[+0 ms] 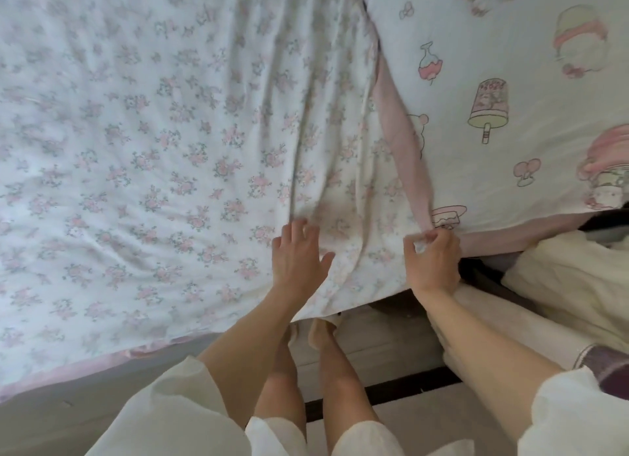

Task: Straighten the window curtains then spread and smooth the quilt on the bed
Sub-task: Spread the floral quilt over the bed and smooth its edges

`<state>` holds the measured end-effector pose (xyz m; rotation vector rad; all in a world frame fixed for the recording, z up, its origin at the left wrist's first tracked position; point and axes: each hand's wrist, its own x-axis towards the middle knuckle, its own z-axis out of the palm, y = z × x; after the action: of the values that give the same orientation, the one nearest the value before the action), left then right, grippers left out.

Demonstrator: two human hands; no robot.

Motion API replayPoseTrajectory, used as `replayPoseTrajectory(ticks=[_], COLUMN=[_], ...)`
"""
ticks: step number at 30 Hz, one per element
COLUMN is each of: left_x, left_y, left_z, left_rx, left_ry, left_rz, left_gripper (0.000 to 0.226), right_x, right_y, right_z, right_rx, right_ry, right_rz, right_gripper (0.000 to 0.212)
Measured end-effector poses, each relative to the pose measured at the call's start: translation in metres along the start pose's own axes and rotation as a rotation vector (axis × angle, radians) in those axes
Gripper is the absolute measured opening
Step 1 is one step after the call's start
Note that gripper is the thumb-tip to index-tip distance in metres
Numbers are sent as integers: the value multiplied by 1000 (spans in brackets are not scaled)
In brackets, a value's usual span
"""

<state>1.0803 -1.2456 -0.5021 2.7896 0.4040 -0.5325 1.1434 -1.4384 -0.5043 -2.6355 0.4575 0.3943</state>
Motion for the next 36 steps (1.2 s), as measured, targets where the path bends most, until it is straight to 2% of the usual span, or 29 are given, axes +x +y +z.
replayPoseTrajectory(ticks=[3,7,11,14,17,21,24,27,30,32,36], left_x=[9,16,21,24,25,23,16,10,11,14,21], left_y=[19,37,50,64,76,90,95,95,89,82,57], left_z=[7,16,20,18,16,8,6,10,11,5,-9], left_rx=[113,194,150,51,-25,-148,-158,-157,-226,-297,-212], left_ry=[15,11,-23,-58,-85,-72,-76,-284,-411,-339,4], left_rz=[41,50,25,-15,23,84,226,396,410,355,169], left_gripper=[55,59,58,59,40,25,32,42,40,37,34], right_x=[8,13,9,4,3,1,-2,-5,-1,5,12], right_y=[9,21,40,53,56,59,79,105,108,103,89], right_z=[3,7,1,-10,-21,-36,-50,-53,-42,-33,-21], right_rx=[-83,-126,124,304,390,463,394,220,70,31,144], right_ry=[-89,-151,-122,-145,-150,-39,1,-1,-28,-44,33], right_rz=[118,-2,-65,5,19,27,-25,-63,-17,66,218], right_gripper=[47,34,21,16,18,22,21,17,13,14,7])
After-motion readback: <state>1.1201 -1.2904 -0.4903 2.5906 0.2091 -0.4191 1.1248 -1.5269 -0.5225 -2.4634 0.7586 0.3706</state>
